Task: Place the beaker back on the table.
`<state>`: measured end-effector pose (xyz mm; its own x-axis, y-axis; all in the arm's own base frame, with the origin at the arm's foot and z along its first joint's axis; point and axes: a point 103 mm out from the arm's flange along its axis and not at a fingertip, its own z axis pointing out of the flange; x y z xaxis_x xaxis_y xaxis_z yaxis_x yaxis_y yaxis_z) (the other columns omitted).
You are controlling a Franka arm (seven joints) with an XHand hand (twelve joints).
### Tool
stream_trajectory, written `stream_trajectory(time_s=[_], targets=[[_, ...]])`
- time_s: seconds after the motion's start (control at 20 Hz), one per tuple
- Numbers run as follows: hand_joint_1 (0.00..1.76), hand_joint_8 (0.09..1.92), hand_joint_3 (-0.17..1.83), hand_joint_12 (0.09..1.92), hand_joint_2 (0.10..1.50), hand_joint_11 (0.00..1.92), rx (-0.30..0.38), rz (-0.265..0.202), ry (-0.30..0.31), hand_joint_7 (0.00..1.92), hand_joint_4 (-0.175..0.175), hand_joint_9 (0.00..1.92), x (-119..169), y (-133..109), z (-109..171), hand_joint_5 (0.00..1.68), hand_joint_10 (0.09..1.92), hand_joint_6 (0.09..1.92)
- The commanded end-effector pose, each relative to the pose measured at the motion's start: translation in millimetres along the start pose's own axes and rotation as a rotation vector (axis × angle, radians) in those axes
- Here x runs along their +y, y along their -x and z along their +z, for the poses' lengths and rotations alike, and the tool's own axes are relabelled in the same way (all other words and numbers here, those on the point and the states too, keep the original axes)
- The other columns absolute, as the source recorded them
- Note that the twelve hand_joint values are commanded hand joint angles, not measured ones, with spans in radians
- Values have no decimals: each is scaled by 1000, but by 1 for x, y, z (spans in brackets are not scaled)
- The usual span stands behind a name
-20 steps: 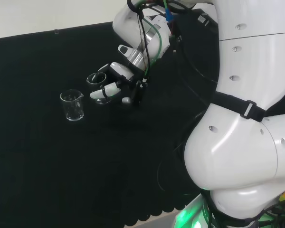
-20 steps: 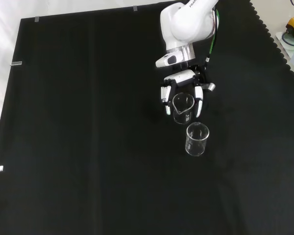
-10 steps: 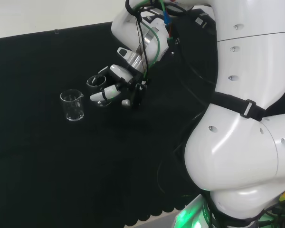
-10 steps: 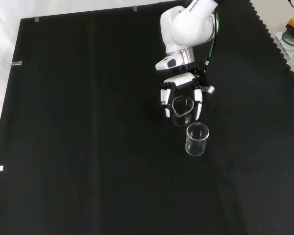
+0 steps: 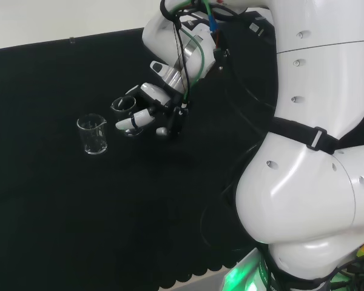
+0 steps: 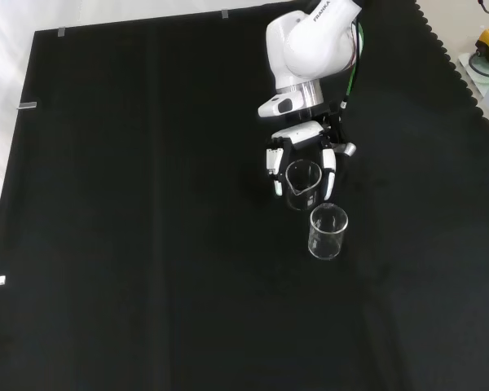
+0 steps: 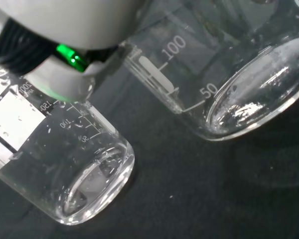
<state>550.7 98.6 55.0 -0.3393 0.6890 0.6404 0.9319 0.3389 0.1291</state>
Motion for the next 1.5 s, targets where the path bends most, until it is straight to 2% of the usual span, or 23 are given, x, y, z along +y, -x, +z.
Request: stream_trajectory(time_s=[0.05, 0.55, 0.95, 1.2, 1.4, 1.5], targets=[[1184, 87, 681, 772, 650, 1237, -20, -1, -10, 1672, -77, 1609, -3, 3, -1, 1272, 87, 667], [1185, 87, 680, 773, 651, 1232, -25, -12, -44, 1667, -78, 1605, 1, 3, 2, 1271, 87, 669], [1185, 87, 677, 775, 653, 1225, -16, -18, -106, 1657, -81, 1592, 3, 5, 3, 1269, 87, 671], [1184, 87, 668, 780, 660, 1215, -24, -18, -115, 1649, -81, 1584, 2, 5, 3, 1263, 87, 676], [1183, 87, 588, 813, 719, 1162, -26, -20, -118, 1611, -114, 1546, 0, 6, 1, 1218, 87, 721], [1179, 87, 547, 836, 749, 1128, -34, -20, -115, 1593, -114, 1531, -1, 6, 0, 1195, 87, 744]])
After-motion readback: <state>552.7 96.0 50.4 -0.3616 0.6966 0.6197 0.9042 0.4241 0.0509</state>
